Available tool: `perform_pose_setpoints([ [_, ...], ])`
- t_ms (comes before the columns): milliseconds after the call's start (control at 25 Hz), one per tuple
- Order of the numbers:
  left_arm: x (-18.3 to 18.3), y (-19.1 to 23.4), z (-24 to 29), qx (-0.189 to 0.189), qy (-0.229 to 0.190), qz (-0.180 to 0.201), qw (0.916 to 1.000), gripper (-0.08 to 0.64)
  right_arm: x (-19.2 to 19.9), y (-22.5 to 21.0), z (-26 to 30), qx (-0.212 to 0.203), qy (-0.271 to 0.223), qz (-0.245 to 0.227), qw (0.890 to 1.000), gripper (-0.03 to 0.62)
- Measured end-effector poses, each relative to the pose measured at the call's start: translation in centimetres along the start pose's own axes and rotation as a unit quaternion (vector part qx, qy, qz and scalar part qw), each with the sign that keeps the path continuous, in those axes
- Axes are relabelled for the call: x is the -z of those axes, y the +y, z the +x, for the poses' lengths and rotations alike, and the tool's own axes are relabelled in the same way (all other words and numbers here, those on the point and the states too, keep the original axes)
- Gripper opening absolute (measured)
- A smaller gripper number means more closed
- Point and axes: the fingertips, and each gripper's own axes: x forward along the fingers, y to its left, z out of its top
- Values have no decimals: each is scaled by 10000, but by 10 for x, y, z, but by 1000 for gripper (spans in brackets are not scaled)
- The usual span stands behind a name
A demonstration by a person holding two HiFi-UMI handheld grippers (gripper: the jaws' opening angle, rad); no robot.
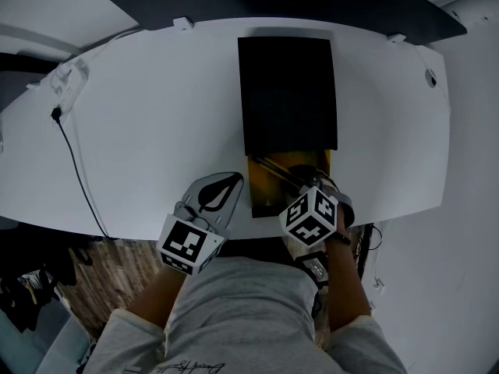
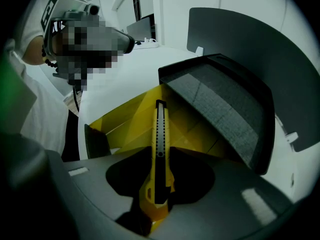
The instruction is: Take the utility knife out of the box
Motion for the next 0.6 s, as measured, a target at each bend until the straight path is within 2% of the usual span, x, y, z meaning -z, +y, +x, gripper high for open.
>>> perform_pose_setpoints([
  [600, -18, -7, -18, -60, -179, 224, 9996, 0, -7, 6, -31, 226, -263, 103, 9993, 130],
])
